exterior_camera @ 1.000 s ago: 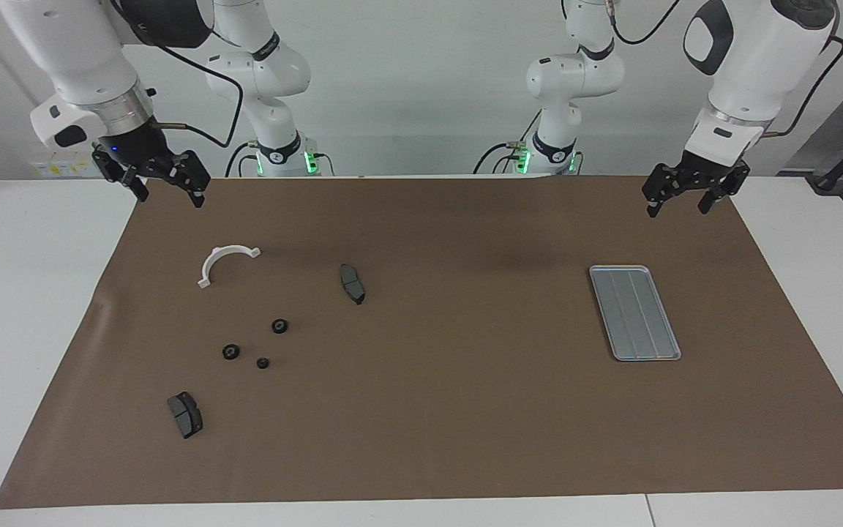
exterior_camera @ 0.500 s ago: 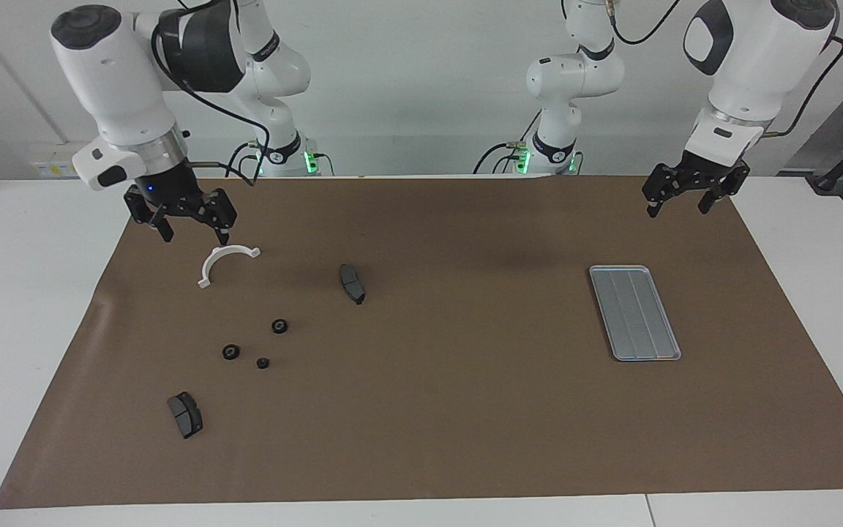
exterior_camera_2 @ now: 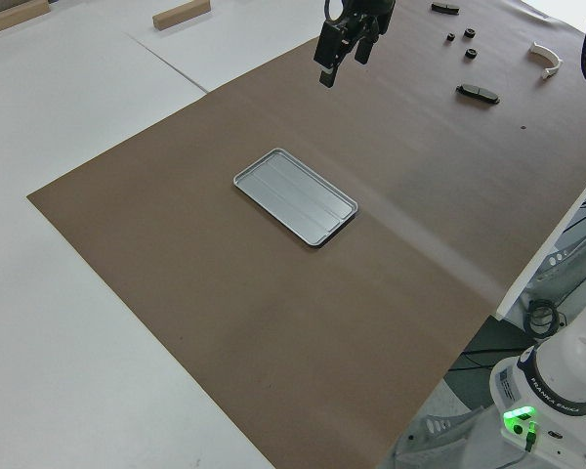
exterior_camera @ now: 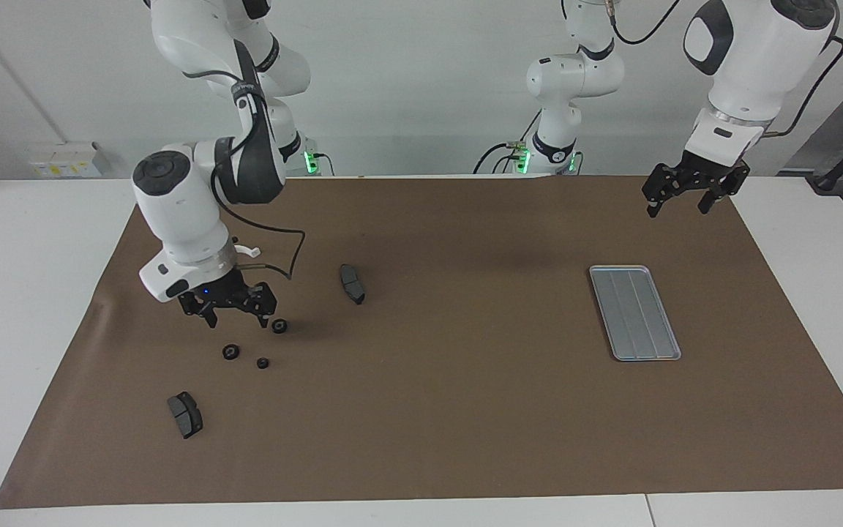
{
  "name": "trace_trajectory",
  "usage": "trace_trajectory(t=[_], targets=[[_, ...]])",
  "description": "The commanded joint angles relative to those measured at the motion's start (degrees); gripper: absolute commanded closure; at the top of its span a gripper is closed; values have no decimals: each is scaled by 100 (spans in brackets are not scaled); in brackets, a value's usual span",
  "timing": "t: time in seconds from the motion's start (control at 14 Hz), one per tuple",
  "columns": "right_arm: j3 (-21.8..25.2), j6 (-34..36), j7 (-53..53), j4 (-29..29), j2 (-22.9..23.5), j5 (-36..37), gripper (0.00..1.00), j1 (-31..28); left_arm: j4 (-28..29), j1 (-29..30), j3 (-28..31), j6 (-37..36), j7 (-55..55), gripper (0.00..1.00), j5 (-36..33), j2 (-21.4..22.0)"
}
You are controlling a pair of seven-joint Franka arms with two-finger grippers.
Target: Pick bearing gear from pile to tray
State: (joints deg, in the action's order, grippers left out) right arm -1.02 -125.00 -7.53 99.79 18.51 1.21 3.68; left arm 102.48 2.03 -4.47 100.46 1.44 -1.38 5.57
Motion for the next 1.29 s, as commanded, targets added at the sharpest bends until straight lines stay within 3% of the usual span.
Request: trace_trajectory(t=[0.0, 0.21, 0.57, 0.86, 1.21], targets=[[-30, -304, 182, -92, 354, 19, 0, -34, 88, 87, -45, -53, 32, 0, 68, 120], [-30, -692, 173, -109, 820, 71, 0, 18, 88, 88, -45, -53, 32, 0, 68, 120], [-30, -850, 129, -118, 1031, 230, 0, 62, 88, 87, -45, -53, 32, 0, 68, 120], [-30, -842, 129, -57, 1058, 300, 43, 62, 88, 87, -45, -53, 32, 0, 68, 120], [-30, -842, 129, -39, 1067, 300, 46, 62, 88, 87, -45, -53, 32, 0, 68, 120]])
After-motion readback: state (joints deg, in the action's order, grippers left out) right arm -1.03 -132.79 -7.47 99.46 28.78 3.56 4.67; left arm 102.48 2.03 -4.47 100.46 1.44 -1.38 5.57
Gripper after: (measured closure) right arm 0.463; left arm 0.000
